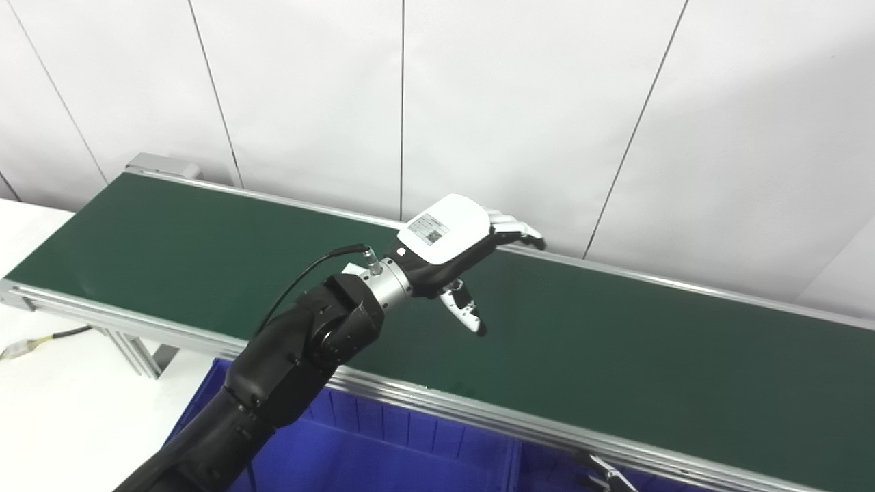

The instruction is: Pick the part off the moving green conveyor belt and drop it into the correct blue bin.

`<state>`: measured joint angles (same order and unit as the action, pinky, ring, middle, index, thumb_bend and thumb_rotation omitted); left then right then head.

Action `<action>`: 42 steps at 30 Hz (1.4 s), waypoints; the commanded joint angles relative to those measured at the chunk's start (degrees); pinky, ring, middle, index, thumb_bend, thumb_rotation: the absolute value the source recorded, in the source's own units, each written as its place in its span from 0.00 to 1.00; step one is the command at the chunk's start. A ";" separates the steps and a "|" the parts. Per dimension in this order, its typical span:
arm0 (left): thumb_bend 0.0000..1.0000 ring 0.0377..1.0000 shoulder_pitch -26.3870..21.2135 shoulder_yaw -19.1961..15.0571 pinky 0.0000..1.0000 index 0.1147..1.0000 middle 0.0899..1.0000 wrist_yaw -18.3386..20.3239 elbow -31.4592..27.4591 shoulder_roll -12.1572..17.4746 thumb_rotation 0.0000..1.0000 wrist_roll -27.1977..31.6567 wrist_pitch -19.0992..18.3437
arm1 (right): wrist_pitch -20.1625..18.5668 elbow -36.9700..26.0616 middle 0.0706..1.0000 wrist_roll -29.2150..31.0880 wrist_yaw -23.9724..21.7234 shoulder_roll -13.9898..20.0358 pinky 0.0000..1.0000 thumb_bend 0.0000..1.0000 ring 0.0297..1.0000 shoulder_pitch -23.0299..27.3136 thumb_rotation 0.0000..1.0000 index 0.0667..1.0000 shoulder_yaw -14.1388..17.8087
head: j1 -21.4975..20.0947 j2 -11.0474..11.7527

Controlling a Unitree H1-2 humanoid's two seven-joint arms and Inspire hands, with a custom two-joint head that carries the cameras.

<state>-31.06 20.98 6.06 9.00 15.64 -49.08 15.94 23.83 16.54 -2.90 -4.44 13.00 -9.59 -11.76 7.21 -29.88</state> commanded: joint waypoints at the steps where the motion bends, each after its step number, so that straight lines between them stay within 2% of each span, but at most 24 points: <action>1: 1.00 0.69 -3.30 -0.01 0.64 0.72 0.72 -0.37 0.66 0.71 0.06 -1.03 -0.99 | 3.10 -1.15 0.90 0.26 0.49 0.15 0.69 0.99 0.80 0.47 0.29 0.81 -0.20 | -0.08 -0.05; 5: 1.00 0.70 -4.49 0.39 0.65 0.72 0.73 -0.27 4.37 0.10 0.05 -2.99 -4.01 | 3.10 -1.06 0.90 0.34 0.75 0.15 0.68 0.99 0.80 0.52 0.29 0.81 -0.43 | -0.38 -0.08; 11: 1.00 0.71 -5.94 1.98 0.63 0.73 0.75 -1.10 9.89 -0.01 0.05 -4.70 -6.27 | 3.10 -1.34 0.90 0.13 1.47 0.10 0.68 1.00 0.79 0.32 0.30 0.81 -0.61 | -0.84 -0.07; 13: 1.00 0.71 -6.29 2.49 0.63 0.73 0.75 -1.41 11.80 0.04 0.05 -4.78 -6.65 | 3.09 -1.47 0.89 0.24 1.47 0.05 0.68 1.00 0.79 0.23 0.29 0.81 -0.60 | -0.92 -0.11; 16: 1.00 0.69 -6.72 3.14 0.57 0.73 0.75 -2.26 14.68 0.10 0.07 -4.59 -6.37 | 3.09 -1.36 0.89 0.36 1.46 0.00 0.68 1.00 0.79 0.17 0.29 0.81 -0.56 | -1.15 -0.26; 20: 1.00 0.69 -6.98 3.53 0.55 0.73 0.76 -2.79 18.65 -0.27 0.06 -3.38 -5.90 | 3.09 -1.54 0.90 -0.03 1.88 0.15 0.69 1.00 0.79 0.06 0.30 0.81 -0.85 | -1.34 -0.37; 25: 1.00 0.75 -7.33 4.27 0.62 0.74 0.77 -3.73 22.59 -0.89 0.08 -3.54 -6.37 | 3.10 -1.56 0.89 0.39 1.57 0.23 0.69 0.99 0.80 0.17 0.29 0.81 -0.96 | -1.52 -0.47; 29: 1.00 0.73 -8.01 5.61 0.59 0.75 0.78 -3.94 25.96 -1.35 0.09 -4.18 -7.12 | 3.10 -1.61 0.89 0.32 1.76 0.11 0.68 0.98 0.79 0.11 0.28 0.81 -1.02 | -1.84 -0.56; 33: 1.00 0.71 -7.99 6.45 0.55 0.75 0.77 -4.60 27.12 -1.50 0.10 -3.92 -7.42 | 3.10 -1.59 0.89 0.26 1.97 0.03 0.68 0.98 0.79 0.15 0.28 0.80 -1.08 | -1.95 -0.54; 42: 1.00 0.72 -7.95 6.96 0.55 0.75 0.78 -4.26 26.69 -0.99 0.10 -2.94 -8.19 | 3.10 -1.32 0.89 0.37 1.94 -0.10 0.68 0.98 0.78 0.28 0.27 0.80 -1.09 | -1.94 -0.49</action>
<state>-36.39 28.20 3.15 36.74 13.63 -52.35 8.47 23.83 16.50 -3.02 -3.00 13.01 -9.70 -12.97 5.19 -30.32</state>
